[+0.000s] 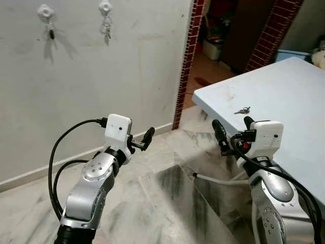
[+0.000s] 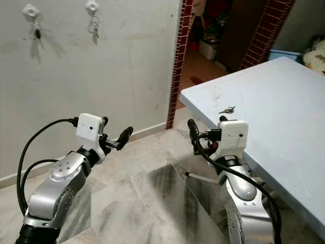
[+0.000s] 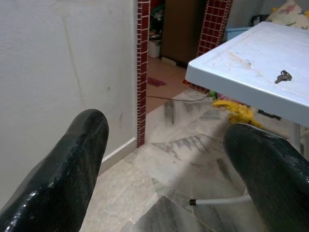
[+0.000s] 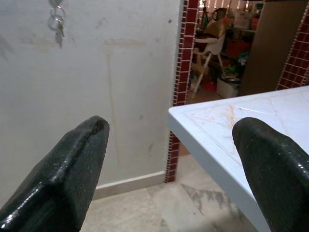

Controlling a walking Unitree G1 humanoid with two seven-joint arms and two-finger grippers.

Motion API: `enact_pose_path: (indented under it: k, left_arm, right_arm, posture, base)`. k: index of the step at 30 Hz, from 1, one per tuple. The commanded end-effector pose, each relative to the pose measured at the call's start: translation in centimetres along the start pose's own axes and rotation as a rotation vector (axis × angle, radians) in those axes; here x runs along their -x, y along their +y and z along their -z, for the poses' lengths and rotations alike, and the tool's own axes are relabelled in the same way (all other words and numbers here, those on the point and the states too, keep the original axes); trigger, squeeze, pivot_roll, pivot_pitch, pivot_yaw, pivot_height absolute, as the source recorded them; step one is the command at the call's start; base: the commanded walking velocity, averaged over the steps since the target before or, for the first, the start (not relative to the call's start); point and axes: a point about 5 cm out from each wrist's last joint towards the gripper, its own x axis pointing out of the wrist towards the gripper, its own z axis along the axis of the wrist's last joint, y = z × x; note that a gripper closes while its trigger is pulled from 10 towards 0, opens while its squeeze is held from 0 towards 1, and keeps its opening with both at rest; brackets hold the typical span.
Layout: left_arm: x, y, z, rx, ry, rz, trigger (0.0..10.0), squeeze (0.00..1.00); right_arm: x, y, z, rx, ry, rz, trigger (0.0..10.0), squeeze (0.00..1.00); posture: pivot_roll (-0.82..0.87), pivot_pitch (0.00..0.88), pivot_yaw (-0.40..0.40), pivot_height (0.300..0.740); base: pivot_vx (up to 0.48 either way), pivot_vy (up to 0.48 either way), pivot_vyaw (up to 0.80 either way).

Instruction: Hang keys on a hook

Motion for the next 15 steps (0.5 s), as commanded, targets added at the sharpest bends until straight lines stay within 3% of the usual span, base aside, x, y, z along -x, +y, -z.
enact_pose_path:
  k: [1,15]
  left_arm:
    - [-0.12,0.29,0.06,0.003,0.01,-0.012,10.0,0.0]
    - [-0.06,0.11,0.37,0.017,0.023,0.012,10.0,0.0]
  right_arm:
    - [-0.06,-0.12,-0.29,0.004,-0.003,0.009,10.0,0.0]
    - [-0.1,-0.1,-0.22,0.014,0.003,0.0,10.0,0.0]
  posture:
    - [0.1,0.0,-0.052,0.74]
    - [0.1,0.0,-0.055,0.74]
  base:
    - [0.0,0.0,-0.8]
    - [0.0,0.0,-0.8]
